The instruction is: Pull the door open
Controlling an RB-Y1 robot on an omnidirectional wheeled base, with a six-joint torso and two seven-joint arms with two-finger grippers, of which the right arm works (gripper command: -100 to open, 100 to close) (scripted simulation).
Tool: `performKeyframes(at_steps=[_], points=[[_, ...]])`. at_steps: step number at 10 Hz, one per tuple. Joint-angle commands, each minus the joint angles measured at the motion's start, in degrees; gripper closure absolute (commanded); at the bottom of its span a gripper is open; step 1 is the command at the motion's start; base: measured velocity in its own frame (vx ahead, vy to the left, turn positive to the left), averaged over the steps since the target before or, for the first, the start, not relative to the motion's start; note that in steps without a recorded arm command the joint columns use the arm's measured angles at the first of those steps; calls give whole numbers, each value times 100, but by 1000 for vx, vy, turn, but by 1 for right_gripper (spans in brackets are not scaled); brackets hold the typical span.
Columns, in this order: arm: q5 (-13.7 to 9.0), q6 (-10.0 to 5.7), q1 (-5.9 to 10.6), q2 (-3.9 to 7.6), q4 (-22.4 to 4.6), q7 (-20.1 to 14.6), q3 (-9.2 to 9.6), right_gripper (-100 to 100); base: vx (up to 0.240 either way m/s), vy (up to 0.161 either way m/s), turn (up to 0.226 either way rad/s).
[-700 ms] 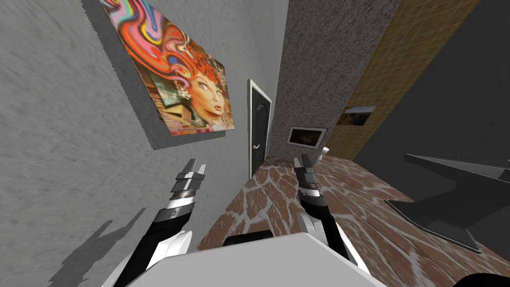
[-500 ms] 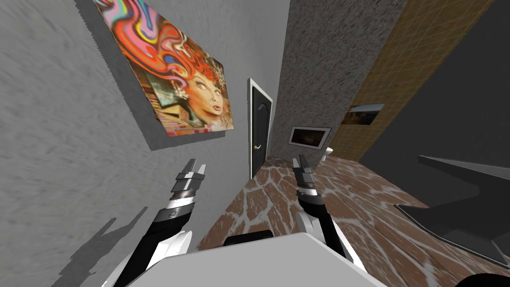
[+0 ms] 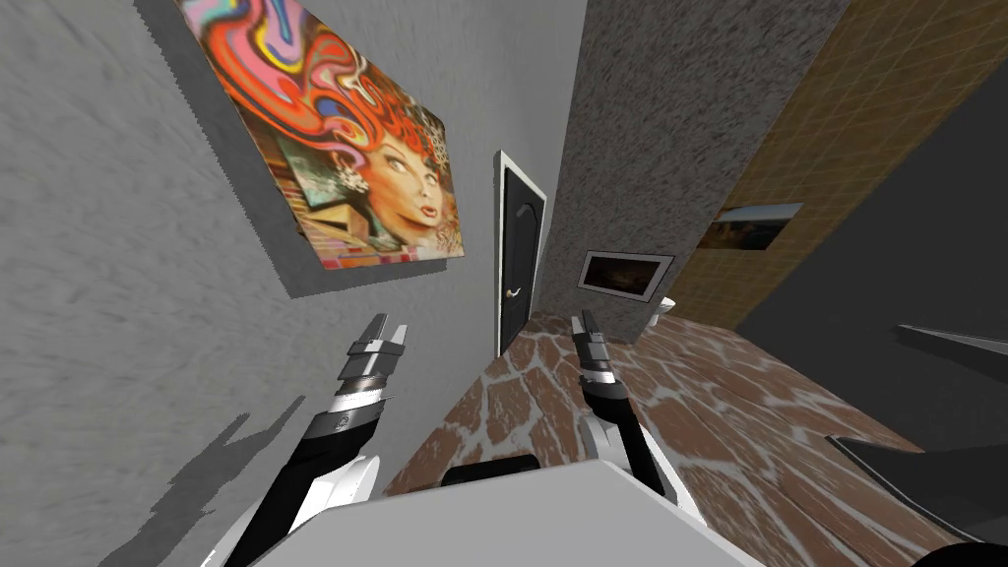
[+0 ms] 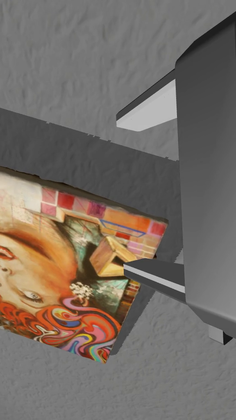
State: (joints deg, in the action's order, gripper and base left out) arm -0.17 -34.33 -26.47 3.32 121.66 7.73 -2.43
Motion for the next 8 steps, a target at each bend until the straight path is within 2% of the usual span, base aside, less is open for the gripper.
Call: performKeyframes(at_steps=[1, 8], points=[[0, 0, 111, 34, -177, -41, -10, -100, 59, -46, 86], [28, -99, 580, 167, -1133, -220, 12, -100, 73, -77, 109]])
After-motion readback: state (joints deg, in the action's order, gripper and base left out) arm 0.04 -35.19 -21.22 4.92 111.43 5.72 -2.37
